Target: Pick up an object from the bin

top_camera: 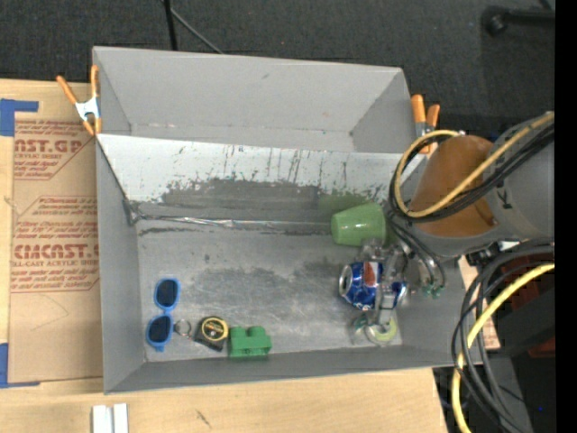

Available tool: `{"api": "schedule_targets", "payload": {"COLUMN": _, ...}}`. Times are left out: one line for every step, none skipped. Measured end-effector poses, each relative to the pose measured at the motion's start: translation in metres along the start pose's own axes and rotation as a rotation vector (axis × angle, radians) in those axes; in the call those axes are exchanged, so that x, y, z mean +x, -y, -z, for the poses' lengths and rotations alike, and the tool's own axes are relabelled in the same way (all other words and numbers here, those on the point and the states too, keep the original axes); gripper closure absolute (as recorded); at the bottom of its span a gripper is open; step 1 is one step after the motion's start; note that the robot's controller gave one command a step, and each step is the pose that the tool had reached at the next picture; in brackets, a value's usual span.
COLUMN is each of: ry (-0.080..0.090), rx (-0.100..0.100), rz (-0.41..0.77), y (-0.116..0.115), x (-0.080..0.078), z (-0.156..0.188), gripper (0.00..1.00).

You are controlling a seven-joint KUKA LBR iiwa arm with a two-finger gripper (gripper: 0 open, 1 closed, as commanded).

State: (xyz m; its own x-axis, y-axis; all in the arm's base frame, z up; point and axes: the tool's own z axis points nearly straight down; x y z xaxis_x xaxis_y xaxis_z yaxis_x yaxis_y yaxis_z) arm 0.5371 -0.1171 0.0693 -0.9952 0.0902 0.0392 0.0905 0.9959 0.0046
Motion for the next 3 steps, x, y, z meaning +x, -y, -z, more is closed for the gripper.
{"api": "schedule_targets", "payload": {"ry": -0.001, "rx": 0.001, "rz": 0.0, "y": -0.001, "x": 0.0, "z": 0.0, "gripper": 0.0}}
{"api": "schedule_targets", "payload": {"ry": 0.001, "rx": -0.001, "rz": 0.001, "y": -0.002, "x": -0.002, "z": 0.005, "gripper": 1.0}}
{"api": "schedule_targets", "payload": {"ry": 0.043, "rx": 0.005, "rz": 0.001, "y": -0.002, "x": -0.002, "z": 0.035, "gripper": 1.0}}
